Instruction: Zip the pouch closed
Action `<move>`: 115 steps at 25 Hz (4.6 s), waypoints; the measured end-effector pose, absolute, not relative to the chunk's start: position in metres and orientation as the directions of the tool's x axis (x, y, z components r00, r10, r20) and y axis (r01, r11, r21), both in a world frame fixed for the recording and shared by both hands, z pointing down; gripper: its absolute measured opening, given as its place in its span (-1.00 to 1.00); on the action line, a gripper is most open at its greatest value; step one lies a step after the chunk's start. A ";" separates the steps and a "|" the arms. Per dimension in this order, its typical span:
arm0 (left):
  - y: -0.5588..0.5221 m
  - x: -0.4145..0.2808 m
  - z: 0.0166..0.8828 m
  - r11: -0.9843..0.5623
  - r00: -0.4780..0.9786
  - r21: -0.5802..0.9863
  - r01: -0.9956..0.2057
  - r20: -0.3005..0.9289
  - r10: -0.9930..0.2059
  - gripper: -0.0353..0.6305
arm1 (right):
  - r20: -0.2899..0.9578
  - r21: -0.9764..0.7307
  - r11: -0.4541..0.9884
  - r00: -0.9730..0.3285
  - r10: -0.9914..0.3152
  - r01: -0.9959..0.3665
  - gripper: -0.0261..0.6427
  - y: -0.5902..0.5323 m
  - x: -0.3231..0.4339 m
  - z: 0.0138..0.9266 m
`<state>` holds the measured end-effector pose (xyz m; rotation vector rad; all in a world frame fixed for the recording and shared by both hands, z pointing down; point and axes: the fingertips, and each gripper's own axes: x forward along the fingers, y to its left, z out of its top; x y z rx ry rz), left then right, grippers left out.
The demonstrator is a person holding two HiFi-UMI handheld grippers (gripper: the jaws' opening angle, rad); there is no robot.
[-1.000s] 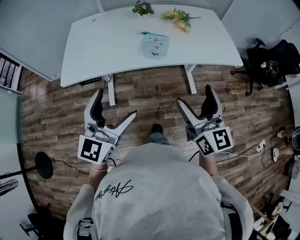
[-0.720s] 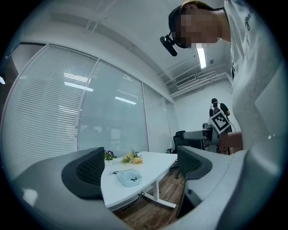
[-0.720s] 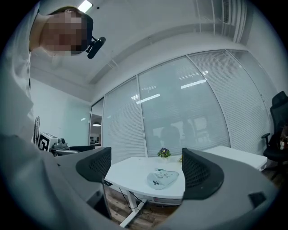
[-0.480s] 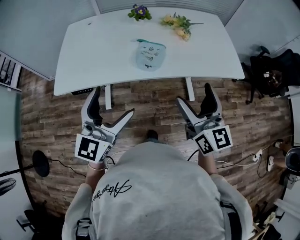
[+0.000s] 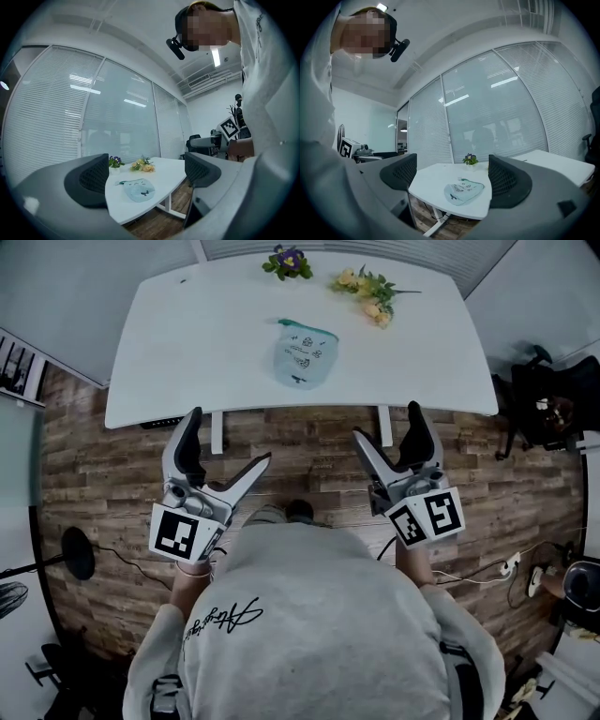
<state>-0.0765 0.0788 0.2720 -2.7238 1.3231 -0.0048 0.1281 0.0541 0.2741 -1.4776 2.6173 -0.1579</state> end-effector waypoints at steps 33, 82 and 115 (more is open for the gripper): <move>0.001 -0.089 0.291 -0.633 0.635 -0.087 -0.769 0.006 -0.772 0.57 | 0.012 -0.146 0.530 -0.537 -0.843 -0.835 0.40 -0.015 0.101 0.302; -0.204 -0.096 0.308 -0.821 0.820 -0.040 -0.569 0.034 -0.571 0.56 | 0.318 -0.090 0.392 -0.399 -0.860 -0.916 0.22 -0.205 0.066 0.399; -0.198 -0.111 0.328 -0.809 0.806 -0.006 -0.588 0.076 -0.587 0.57 | 0.656 0.028 0.396 -0.282 -0.700 -0.918 -0.05 -0.219 0.070 0.502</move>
